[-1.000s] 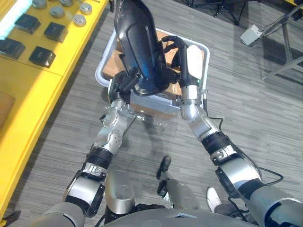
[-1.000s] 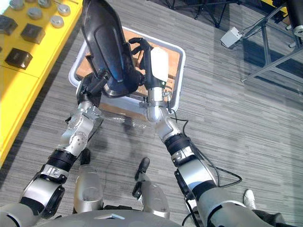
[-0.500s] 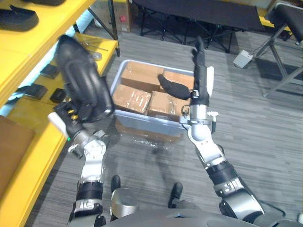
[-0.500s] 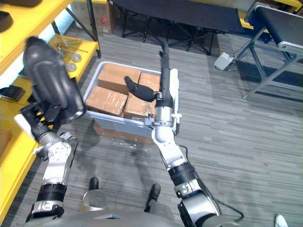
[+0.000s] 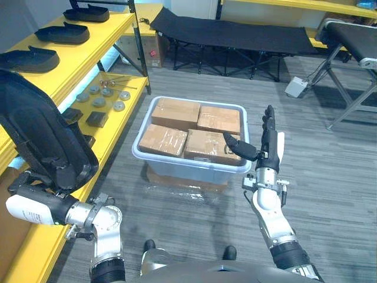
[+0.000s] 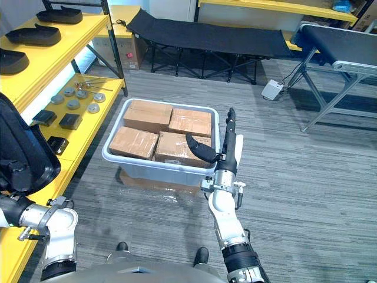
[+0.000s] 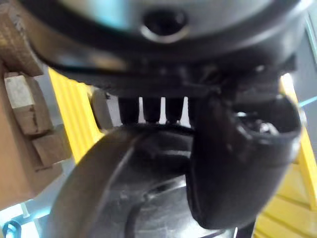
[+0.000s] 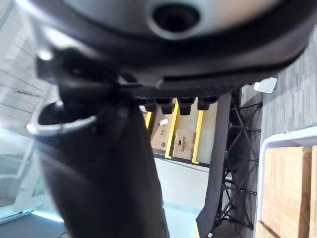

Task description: Walk over and take three plastic housings, then place them on the shelf

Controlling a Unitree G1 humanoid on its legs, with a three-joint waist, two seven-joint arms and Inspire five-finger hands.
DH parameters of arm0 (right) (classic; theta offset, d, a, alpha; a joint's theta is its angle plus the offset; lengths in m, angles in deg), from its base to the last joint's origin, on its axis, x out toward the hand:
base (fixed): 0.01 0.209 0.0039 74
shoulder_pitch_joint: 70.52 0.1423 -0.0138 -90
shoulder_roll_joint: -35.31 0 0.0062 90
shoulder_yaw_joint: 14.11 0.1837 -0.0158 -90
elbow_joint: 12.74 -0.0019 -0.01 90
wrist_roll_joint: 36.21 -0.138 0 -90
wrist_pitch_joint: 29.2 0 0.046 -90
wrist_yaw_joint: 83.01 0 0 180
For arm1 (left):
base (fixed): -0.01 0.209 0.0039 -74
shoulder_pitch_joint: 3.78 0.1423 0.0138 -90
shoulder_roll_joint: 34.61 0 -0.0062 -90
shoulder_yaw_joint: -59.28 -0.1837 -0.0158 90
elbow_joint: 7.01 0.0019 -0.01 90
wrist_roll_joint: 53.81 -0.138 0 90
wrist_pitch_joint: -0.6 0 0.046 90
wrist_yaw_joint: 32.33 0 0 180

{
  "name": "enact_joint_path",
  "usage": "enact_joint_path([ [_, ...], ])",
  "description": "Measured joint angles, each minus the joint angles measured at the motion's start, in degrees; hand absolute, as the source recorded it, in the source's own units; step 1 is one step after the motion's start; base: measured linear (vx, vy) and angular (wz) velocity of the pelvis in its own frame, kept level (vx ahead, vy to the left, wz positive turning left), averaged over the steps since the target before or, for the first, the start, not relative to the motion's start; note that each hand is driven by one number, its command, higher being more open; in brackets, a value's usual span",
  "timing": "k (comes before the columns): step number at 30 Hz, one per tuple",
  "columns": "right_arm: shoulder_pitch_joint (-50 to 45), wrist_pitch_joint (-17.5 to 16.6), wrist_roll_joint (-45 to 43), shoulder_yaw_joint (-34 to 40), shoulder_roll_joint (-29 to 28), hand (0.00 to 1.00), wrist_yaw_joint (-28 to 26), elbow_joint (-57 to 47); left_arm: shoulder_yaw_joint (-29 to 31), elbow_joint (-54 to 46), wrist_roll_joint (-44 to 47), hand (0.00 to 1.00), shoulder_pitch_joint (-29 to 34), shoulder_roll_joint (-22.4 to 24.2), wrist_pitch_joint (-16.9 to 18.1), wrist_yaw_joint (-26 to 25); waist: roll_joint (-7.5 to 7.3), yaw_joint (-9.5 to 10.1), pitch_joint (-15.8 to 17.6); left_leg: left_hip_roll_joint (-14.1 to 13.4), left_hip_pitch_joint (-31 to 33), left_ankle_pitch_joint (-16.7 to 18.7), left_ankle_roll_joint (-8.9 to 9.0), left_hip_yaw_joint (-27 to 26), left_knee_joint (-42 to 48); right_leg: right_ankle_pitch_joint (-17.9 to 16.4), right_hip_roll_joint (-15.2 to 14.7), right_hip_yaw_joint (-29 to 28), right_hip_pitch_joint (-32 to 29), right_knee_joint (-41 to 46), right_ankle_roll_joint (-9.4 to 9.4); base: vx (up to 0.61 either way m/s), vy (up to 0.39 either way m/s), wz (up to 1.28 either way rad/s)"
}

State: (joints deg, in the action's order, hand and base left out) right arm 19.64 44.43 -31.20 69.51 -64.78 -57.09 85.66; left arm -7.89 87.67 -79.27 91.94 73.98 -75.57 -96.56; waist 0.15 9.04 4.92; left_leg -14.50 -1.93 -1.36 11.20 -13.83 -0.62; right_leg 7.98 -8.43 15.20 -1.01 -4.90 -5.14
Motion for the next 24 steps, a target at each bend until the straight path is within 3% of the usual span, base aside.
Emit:
enact_joint_path([
  [8, -2.14, 0.89, -2.10, 1.97, -1.33, 1.00, -2.71, 0.38, 0.15, -4.59, 7.68, 0.00, 1.57, 0.67, 4.15, 3.88, 1.47, -0.08, -2.03, 0.14, 0.53, -0.12, 0.14, 0.85, -0.06, -0.08, -0.13, 1.00, 0.10, 0.00, -0.27, 0.02, 0.009, 0.05],
  [12, -2.06, 0.88, -3.77, 1.85, -1.44, 1.00, -5.79, 0.56, 1.28, -6.54, 12.68, 0.00, 1.88, 0.86, 5.08, 6.56, 1.48, 0.35, -2.10, 0.73, 1.71, -0.20, -0.33, 2.63, 0.26, -0.33, -0.74, 2.60, 0.25, -0.01, -0.58, 0.02, 0.016, 0.21],
  [16, -1.74, 0.77, -7.68, 1.16, -1.69, 1.00, -10.81, 1.96, 3.06, -10.15, 21.05, 0.00, 3.38, 0.93, 7.09, 14.65, 1.47, 0.88, -2.19, 2.02, 2.85, -0.23, -0.80, 5.65, 0.52, -0.78, -1.97, 5.24, 1.40, -0.01, -1.26, 0.02, 0.026, 0.37],
  [20, -0.43, 0.75, -10.98, -1.32, -1.28, 1.00, -17.71, 4.63, 4.09, -14.12, 29.40, 0.00, 5.17, 0.91, 8.46, 23.95, 1.43, 3.56, -2.23, 3.79, 4.18, -0.24, -1.03, 10.24, 1.24, -1.46, -3.42, 8.93, 3.34, -0.02, -2.27, 0.02, 0.032, 0.47],
  [24, 2.74, 0.60, -10.95, -4.75, -1.15, 1.00, -21.81, 6.46, 5.69, -16.76, 33.76, 0.00, 7.50, 0.85, 10.22, 29.38, 1.27, 6.07, -2.43, 5.29, 5.95, -0.22, -1.01, 14.43, 2.03, -1.98, -4.42, 12.50, 4.86, -0.03, -2.97, 0.01, 0.024, 0.55],
])
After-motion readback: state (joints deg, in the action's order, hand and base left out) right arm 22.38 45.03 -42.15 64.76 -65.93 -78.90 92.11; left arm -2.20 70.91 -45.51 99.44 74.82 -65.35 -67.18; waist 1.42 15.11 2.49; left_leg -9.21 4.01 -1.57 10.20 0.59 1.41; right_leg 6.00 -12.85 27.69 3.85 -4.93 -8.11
